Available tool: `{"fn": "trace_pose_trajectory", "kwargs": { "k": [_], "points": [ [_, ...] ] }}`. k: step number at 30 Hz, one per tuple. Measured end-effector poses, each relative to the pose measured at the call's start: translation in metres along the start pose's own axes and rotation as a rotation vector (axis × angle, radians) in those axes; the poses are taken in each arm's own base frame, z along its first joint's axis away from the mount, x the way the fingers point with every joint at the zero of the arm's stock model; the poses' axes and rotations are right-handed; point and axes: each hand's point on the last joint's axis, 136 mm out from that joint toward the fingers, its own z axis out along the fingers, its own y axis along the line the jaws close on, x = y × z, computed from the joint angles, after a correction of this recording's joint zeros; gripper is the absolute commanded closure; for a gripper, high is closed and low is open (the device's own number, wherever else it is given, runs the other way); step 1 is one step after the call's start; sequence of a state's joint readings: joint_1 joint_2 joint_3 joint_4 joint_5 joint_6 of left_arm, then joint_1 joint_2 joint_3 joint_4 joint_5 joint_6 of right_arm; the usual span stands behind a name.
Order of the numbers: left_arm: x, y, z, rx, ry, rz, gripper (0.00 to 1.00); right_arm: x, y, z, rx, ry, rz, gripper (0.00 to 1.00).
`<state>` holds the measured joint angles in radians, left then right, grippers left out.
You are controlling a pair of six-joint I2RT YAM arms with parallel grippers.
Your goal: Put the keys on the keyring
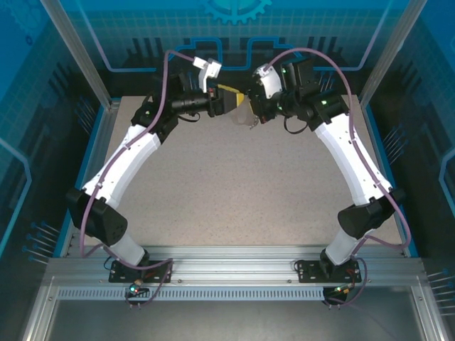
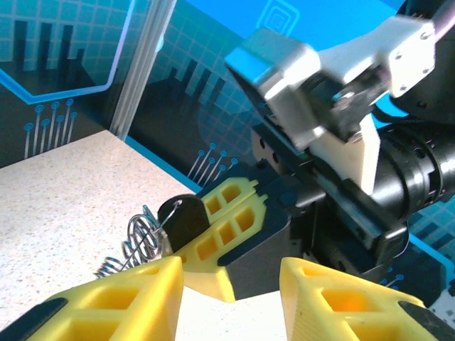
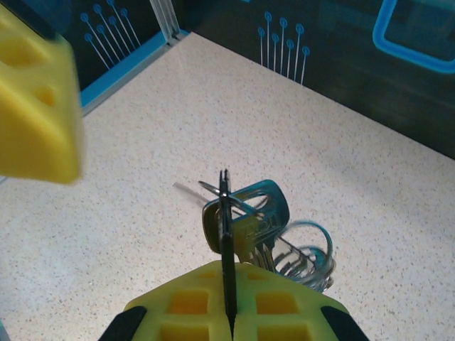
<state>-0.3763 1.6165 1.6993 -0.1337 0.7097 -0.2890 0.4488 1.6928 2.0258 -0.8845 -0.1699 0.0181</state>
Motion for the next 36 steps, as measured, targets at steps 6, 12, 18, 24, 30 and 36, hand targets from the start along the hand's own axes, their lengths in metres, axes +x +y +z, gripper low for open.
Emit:
{"fn": "trace_pose_trajectory", "kwargs": {
  "k": [6, 12, 18, 24, 30, 36],
  "points": [
    [-0.007, 0.01, -0.016, -0.097, -0.057, 0.0, 0.5, 0.016, -0.005, 0.016, 0.003, 0.041, 0.013, 1.0],
    [-0.015, 0.028, -0.038, -0.217, -0.127, -0.009, 0.48, 0.023, -0.013, 0.053, -0.02, 0.075, 0.047, 1.0],
    [-0.016, 0.037, -0.052, -0.285, -0.162, -0.033, 0.46, 0.039, -0.024, 0.114, -0.051, 0.15, 0.095, 1.0],
    [-0.017, 0.039, -0.062, -0.313, -0.18, -0.031, 0.46, 0.049, -0.038, 0.166, -0.056, 0.191, 0.133, 1.0],
    [-0.015, 0.034, -0.069, -0.32, -0.188, -0.029, 0.45, 0.09, -0.048, 0.192, -0.046, 0.265, 0.193, 1.0],
    [-0.006, 0.039, -0.07, -0.335, -0.177, -0.051, 0.45, 0.195, -0.048, 0.207, -0.029, 0.454, 0.3, 1.0]
  ]
}}
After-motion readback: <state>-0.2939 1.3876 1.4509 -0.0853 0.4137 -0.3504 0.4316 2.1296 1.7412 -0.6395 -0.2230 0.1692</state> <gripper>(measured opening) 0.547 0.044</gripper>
